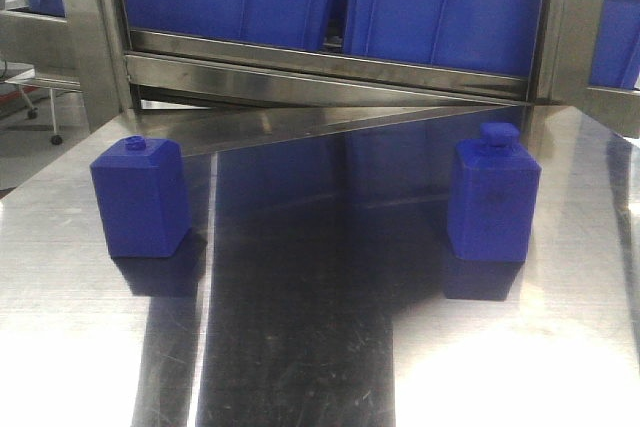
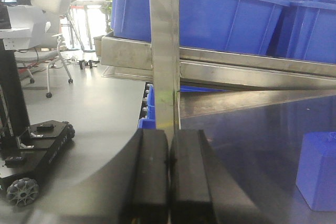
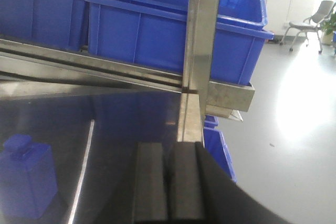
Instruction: Pick and sort blue part to right shelf
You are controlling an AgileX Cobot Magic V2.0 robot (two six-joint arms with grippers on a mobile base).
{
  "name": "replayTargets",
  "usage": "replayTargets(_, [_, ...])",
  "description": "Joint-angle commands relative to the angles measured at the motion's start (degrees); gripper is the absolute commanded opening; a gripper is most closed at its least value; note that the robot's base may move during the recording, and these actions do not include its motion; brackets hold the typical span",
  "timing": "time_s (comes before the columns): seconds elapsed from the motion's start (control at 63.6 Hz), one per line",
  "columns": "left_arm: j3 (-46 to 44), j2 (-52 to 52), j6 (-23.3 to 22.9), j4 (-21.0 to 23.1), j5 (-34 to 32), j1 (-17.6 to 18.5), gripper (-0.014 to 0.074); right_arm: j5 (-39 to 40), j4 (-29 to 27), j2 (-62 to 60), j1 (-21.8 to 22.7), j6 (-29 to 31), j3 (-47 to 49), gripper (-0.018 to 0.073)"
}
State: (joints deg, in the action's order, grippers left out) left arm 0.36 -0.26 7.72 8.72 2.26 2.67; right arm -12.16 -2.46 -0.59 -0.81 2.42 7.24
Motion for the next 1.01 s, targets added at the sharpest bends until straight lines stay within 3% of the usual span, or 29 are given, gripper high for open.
replayTargets(0.0, [1.41,-1.29,-0.63,-0.03,-4.86,0.22,0.0125,0.33,0.35,1.99,0.33,0.33,4.35,0.0032])
replayTargets(0.236, [1.41,-1.29,-0.63,-0.03,-4.86,0.22,0.0125,-0.06,0.6,8.76,-1.54,0.18,9.53,0.0032])
replayTargets(0.534, [1.41,-1.29,-0.63,-0.03,-4.86,0.22,0.0125,-0.57,2.46,22.73,-5.15,-6.18,13.32,0.0032])
replayTargets(0.738, [1.41,-1.29,-0.63,-0.03,-4.86,0.22,0.0125,-6.84,4.65,34.57,-6.14,-6.28,19.28,0.0046])
replayTargets(0.864, [1.41,-1.29,-0.63,-0.03,-4.86,0.22,0.0125,-10.75,4.77,41.21,-8.18,-6.33,22.59,0.0217])
replayTargets(0.99, [1.41,-1.29,-0.63,-0.03,-4.86,0.22,0.0125,-14.19,4.77,47.46,-11.13,-10.1,26.38,0.0522])
